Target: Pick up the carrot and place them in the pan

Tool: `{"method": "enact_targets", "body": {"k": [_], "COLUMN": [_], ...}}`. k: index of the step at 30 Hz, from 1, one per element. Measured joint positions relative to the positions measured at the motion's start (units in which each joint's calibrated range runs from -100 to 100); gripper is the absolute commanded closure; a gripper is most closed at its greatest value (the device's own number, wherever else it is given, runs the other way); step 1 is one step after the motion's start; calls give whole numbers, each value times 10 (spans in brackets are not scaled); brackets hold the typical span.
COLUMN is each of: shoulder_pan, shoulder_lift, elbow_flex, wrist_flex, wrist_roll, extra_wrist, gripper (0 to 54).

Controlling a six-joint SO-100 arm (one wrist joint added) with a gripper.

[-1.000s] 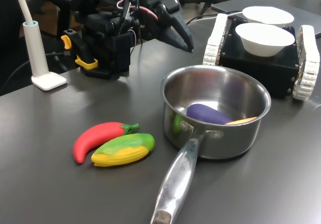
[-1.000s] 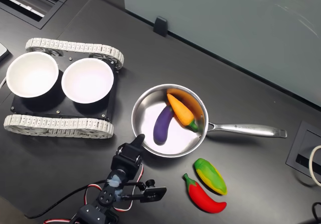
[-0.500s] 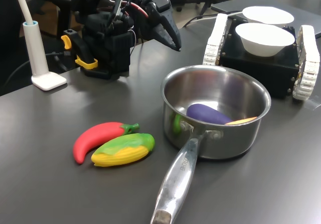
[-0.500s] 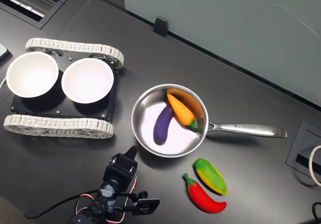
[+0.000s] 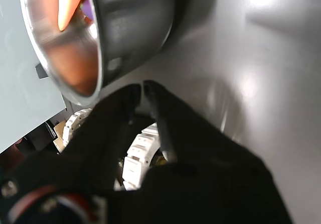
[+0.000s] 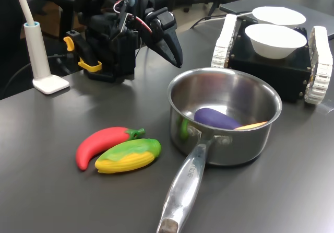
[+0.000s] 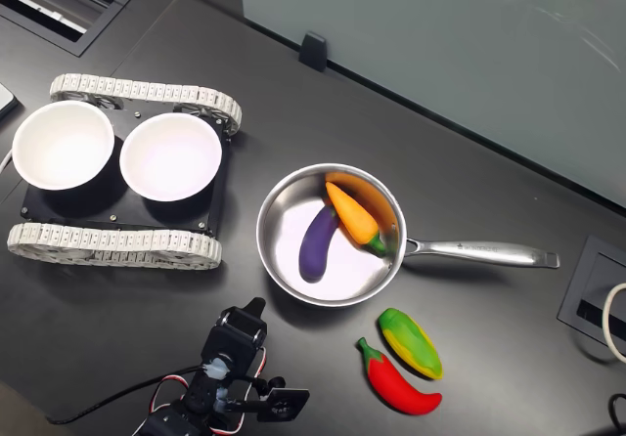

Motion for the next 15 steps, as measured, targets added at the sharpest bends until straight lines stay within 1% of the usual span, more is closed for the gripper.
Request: {"method": "enact_targets", "body": {"k": [15], "shoulder_pan": [-3], "shoulder_lift": [0], "elbow_flex": [49], "wrist_flex": [0], "wrist_roll": [0], "extra_wrist": [0], "gripper": [534]}}
